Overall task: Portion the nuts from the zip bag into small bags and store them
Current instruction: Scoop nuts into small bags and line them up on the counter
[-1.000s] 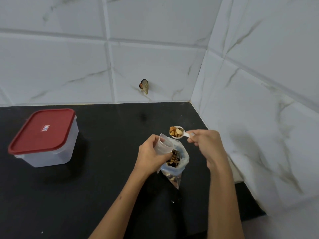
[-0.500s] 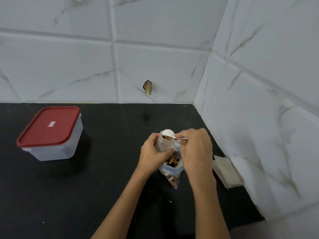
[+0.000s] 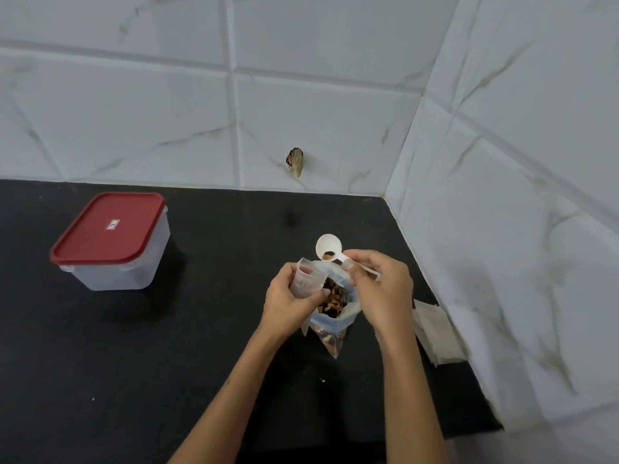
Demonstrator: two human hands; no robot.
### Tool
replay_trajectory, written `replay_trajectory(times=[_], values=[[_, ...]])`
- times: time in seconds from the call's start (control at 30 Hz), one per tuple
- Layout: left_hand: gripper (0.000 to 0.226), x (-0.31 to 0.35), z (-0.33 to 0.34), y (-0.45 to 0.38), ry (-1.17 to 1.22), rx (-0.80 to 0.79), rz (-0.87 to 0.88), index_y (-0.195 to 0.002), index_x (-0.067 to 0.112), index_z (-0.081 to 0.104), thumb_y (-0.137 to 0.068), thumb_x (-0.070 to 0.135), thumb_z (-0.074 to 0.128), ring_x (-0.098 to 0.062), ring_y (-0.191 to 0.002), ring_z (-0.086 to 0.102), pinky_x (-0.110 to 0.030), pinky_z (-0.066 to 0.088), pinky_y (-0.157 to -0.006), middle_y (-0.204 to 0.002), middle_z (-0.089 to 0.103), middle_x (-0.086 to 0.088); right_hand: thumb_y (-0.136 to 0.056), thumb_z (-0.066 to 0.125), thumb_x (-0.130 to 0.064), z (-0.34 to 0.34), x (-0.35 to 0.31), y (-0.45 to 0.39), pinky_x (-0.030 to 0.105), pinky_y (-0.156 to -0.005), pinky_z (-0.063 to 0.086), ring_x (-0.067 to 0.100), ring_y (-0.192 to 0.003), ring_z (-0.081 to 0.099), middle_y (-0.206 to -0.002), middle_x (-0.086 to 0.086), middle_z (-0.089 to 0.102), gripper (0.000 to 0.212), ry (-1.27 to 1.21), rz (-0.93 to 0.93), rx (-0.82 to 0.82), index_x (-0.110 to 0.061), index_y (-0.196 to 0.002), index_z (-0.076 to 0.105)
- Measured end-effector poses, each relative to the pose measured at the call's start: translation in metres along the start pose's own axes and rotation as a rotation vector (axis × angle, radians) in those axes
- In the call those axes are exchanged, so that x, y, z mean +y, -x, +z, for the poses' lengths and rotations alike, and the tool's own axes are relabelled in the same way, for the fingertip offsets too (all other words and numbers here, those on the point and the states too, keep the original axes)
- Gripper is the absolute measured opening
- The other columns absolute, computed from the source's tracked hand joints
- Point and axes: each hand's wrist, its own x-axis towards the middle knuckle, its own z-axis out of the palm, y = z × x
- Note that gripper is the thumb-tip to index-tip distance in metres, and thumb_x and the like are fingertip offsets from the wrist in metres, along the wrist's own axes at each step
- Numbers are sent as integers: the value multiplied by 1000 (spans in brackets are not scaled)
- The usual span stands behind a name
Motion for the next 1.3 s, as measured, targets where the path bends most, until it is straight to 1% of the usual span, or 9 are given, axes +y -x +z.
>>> replay_trajectory(times=[0.07,0.17,0.27,0.4,0.57,0.83,0.97,1.13,1.3], values=[[36,1,-1,-1,3,-44,-13,-104,15,58,-75,9,78,-17,-92,69,-42,58,-82,-100,68,-5,-88,63,-11,4,2,-3,23,-73,54,7,-83,64,-90,-13,68,18,-139,107,-29,-26,-95,69],[36,2,-3,-4,7,-79,-19,-104,12,57,-75,10,77,-18,-94,68,-41,58,-82,-101,67,-6,-88,62,-9,11,15,-8,20,-71,52,6,-86,63,-92,-12,66,20,-141,169,21,-27,-96,68],[33,-1,-13,-10,-18,-73,0,-101,12,57,-75,11,77,-12,-90,67,-33,57,-79,-96,66,-1,-90,60,-10,18,37,-14,12,-69,43,7,-94,61,-105,-3,68,20,201,157,63,-18,-106,69],[28,-9,-28,-20,-51,-39,-6,-98,13,59,-76,11,76,-9,-85,66,-28,56,-75,-90,67,2,-90,61,-11,30,53,-25,22,-77,52,13,-99,64,-111,2,67,29,628,206,-5,-17,-118,63],[23,-24,-35,-33,20,-49,-175,-99,15,62,-79,13,74,-15,-90,67,-35,57,-81,-96,68,-2,-90,61,-16,60,56,-39,25,-78,53,14,-96,61,-104,3,64,23,822,224,-69,-13,-112,62],[27,-36,-29,-41,270,-170,-410,-108,9,63,-81,5,66,-32,-99,67,-42,55,-83,-104,69,-19,-90,57,-5,72,65,-40,28,-85,53,17,-101,60,-112,6,64,27,720,209,-96,-11,-115,65],[24,-40,-28,-42,310,-117,-437,-102,10,64,-79,3,68,-27,-93,66,-38,52,-77,-94,68,-12,-89,61,-7,64,70,-38,26,-83,53,14,-98,62,-113,2,64,29,719,279,-152,-18,-115,66],[29,-41,-26,-43,332,-91,-461,-105,8,65,-76,9,71,-28,-96,67,-43,54,-86,-101,69,-16,-89,61,-10,65,63,-39,29,-78,55,15,-91,62,-100,4,66,17,795,250,-24,-13,-105,66],[36,-38,-23,-40,376,-85,-461,-110,6,64,-75,13,72,-25,-94,68,-40,54,-83,-97,70,-11,-92,55,-10,82,66,-41,27,-71,55,14,-83,63,-92,3,67,13,693,261,-88,-11,-93,68]])
